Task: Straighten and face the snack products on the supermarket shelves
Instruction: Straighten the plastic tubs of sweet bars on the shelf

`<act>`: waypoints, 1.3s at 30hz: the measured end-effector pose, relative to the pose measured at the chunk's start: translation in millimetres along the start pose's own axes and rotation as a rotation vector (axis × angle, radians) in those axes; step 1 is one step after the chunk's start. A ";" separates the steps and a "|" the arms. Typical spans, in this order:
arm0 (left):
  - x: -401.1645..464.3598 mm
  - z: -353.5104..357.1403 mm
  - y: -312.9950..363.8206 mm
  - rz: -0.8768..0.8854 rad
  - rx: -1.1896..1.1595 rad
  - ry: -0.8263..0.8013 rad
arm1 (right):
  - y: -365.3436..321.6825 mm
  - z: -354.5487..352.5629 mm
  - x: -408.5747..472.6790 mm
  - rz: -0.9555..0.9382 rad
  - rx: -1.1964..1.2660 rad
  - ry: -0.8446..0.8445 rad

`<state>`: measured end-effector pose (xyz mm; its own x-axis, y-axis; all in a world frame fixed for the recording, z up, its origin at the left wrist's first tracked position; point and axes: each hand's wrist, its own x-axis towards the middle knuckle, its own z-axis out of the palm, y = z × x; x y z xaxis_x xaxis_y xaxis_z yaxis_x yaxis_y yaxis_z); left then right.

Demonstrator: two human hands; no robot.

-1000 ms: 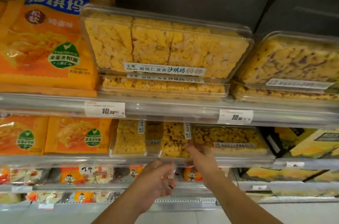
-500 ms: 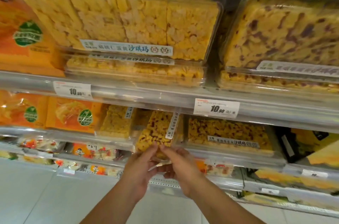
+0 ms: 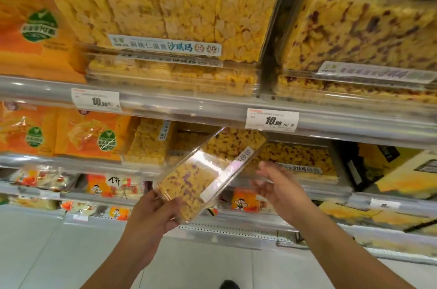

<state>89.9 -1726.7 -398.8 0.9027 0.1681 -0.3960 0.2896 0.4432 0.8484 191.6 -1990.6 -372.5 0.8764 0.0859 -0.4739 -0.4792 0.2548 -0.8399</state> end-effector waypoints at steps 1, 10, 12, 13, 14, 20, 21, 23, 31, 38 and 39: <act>-1.0 -4.8 -0.5 -0.006 0.019 -0.020 | -1.9 -4.5 -2.8 -0.020 0.002 0.022; -6.0 3.3 1.0 0.013 0.285 -0.250 | 18.0 -74.2 -52.3 -0.079 -0.101 0.170; -2.1 15.4 1.2 0.046 0.298 -0.235 | 16.8 -90.3 -59.3 -0.087 -0.156 0.200; 0.6 22.7 2.6 0.076 0.306 -0.217 | 14.0 -97.0 -59.8 -0.086 -0.185 0.203; 3.9 31.5 4.4 0.111 0.324 -0.190 | 9.6 -103.2 -59.7 -0.081 -0.207 0.200; 35.2 92.4 18.7 0.398 0.626 -0.059 | -35.1 -130.1 -35.5 -0.140 -0.412 0.203; 42.0 102.2 20.2 0.450 0.691 -0.030 | -44.1 -134.9 -28.5 -0.161 -0.468 0.198; 58.0 121.5 21.6 0.508 0.777 0.011 | -62.1 -143.0 -14.1 -0.193 -0.598 0.190; 96.8 165.1 1.3 0.407 0.794 0.066 | -95.9 -160.4 26.4 -0.220 -0.855 0.161; 96.3 173.3 -17.1 0.286 0.729 0.034 | -90.9 -171.4 37.3 -0.183 -0.982 0.216; 96.9 174.2 -17.7 0.282 0.725 0.028 | -90.6 -172.6 37.8 -0.189 -0.984 0.217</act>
<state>227.7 -1871.6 -391.0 0.9676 0.2153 -0.1319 0.1948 -0.3046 0.9324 259.7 -2176.7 -359.9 0.9609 -0.0744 -0.2669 -0.2472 -0.6653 -0.7044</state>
